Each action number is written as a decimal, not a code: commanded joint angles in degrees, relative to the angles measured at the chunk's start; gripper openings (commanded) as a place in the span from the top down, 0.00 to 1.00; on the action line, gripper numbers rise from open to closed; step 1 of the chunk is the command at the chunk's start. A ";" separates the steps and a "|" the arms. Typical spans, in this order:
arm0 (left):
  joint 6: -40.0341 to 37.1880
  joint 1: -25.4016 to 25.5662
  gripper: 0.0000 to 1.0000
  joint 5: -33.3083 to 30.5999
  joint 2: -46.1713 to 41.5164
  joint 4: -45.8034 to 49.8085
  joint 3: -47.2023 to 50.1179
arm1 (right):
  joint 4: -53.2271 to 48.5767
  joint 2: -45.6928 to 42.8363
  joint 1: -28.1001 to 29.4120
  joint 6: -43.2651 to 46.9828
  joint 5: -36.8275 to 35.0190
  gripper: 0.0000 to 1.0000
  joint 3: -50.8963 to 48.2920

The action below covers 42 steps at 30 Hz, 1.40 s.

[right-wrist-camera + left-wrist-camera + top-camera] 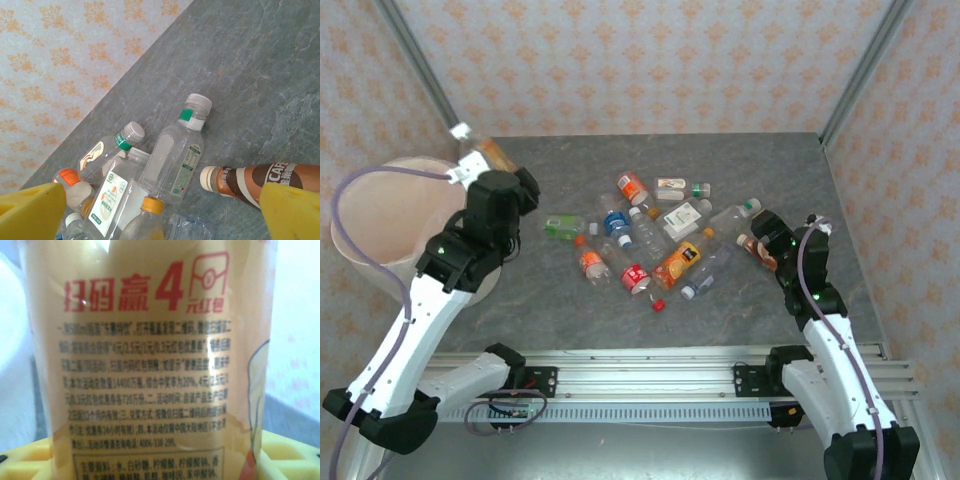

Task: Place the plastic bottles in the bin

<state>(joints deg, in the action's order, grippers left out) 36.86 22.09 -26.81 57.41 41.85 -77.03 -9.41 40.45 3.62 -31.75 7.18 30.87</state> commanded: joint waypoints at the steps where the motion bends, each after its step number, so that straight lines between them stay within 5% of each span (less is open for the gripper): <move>1: -4.27 -6.13 0.41 -8.71 -0.11 1.21 -7.84 | -1.00 -1.70 0.12 3.78 -1.89 0.01 1.64; 8: -12.86 -17.73 0.39 -8.11 3.72 11.56 -19.24 | -2.19 -3.22 0.10 5.15 -1.88 0.01 0.11; 16: -11.42 -46.94 0.41 21.84 10.41 16.50 -19.57 | -2.00 -3.18 0.07 5.41 -2.52 0.01 -0.39; 19: -12.79 -54.00 0.42 33.68 15.17 19.35 -20.66 | -3.87 -3.18 0.07 6.85 -3.30 0.01 0.36; 33: -17.37 -55.66 0.43 53.30 20.66 20.86 -11.67 | -4.55 -3.09 0.07 6.24 -4.30 0.01 -0.56; 42: -13.76 -49.71 0.38 55.41 22.47 16.43 -7.37 | -4.97 -3.09 0.07 6.08 -4.18 0.01 -0.99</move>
<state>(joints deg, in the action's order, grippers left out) 21.37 -30.41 25.26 79.22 60.66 -85.21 -13.30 37.85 3.62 -25.67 4.25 30.68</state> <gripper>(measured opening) 0.648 0.993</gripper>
